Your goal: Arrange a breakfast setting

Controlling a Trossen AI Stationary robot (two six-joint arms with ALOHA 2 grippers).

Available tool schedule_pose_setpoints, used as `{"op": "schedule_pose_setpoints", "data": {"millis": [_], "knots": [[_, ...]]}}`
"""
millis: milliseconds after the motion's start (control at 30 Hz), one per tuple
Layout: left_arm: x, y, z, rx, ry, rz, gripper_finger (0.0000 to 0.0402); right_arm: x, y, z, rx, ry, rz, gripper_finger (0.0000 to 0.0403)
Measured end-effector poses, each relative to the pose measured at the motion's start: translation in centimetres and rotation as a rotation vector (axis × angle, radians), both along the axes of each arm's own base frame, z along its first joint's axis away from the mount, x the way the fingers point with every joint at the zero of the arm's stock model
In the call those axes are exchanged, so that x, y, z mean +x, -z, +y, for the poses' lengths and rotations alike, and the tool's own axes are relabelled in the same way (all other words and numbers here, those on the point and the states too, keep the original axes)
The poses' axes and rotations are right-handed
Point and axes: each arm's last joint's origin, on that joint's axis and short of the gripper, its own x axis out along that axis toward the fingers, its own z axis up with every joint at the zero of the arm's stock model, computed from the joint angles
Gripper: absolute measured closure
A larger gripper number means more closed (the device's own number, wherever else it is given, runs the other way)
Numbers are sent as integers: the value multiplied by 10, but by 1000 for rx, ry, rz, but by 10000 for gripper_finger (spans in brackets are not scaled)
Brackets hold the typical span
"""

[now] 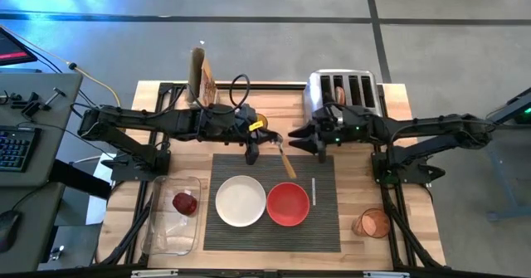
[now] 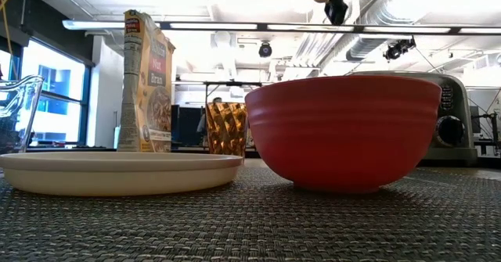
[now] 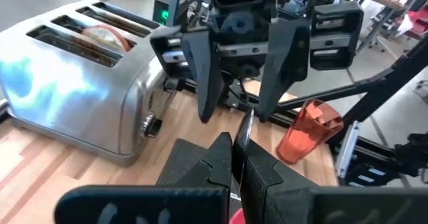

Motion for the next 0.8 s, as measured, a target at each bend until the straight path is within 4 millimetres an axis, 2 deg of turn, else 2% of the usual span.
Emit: {"op": "schedule_pose_setpoints", "data": {"millis": [233,533,800], "knots": [[0,0,0,-53,-18,-3,402,0,-6,1,-40,-23,-70,229],[0,-1,1,-49,-53,-17,402,0,-3,10,-29,-71,-40,229],[2,-10,2,-32,-72,-108,402,1,-3,10,-27,-60,-40,229]]}}
